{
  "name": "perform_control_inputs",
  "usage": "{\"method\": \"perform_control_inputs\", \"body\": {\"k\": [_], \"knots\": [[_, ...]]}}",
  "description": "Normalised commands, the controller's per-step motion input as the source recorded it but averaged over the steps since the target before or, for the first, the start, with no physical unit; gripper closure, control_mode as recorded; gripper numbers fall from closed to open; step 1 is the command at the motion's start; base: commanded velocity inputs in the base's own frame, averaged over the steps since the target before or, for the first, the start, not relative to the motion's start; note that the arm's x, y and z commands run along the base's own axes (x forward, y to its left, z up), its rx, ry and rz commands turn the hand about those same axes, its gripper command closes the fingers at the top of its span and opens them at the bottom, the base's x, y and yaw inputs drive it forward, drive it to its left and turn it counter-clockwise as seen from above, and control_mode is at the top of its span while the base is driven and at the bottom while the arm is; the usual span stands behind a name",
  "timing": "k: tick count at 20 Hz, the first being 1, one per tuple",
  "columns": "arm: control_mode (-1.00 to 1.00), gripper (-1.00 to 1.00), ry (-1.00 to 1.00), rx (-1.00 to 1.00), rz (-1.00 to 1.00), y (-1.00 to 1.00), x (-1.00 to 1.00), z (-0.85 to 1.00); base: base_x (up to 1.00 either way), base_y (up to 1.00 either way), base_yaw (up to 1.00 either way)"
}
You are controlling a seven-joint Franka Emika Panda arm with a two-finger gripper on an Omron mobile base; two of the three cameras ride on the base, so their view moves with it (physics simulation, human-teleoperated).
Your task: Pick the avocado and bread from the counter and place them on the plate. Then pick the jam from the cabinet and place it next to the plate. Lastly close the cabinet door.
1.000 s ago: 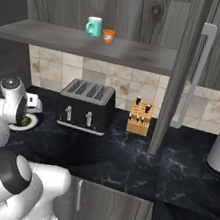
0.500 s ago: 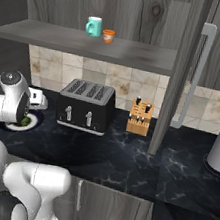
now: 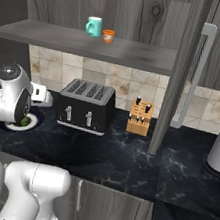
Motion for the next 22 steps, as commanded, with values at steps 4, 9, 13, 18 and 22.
{"method": "perform_control_inputs", "body": {"k": [4,9,13,18,22], "knots": [[-1.0,-1.0,0.0,0.1,-0.09,-0.45,-0.3,0.66,0.0,0.0,0.0],[-1.0,-1.0,0.0,0.12,-0.11,-0.48,-0.4,0.66,0.0,0.0,0.0],[-1.0,-1.0,0.0,0.09,-0.13,-0.43,-0.44,0.51,0.0,0.0,0.0],[-1.0,-1.0,-0.02,0.02,-0.09,-0.36,-0.37,0.43,0.0,0.0,0.0],[-1.0,-1.0,-0.07,0.0,0.0,-0.24,-0.26,0.47,0.0,0.0,0.0]]}}
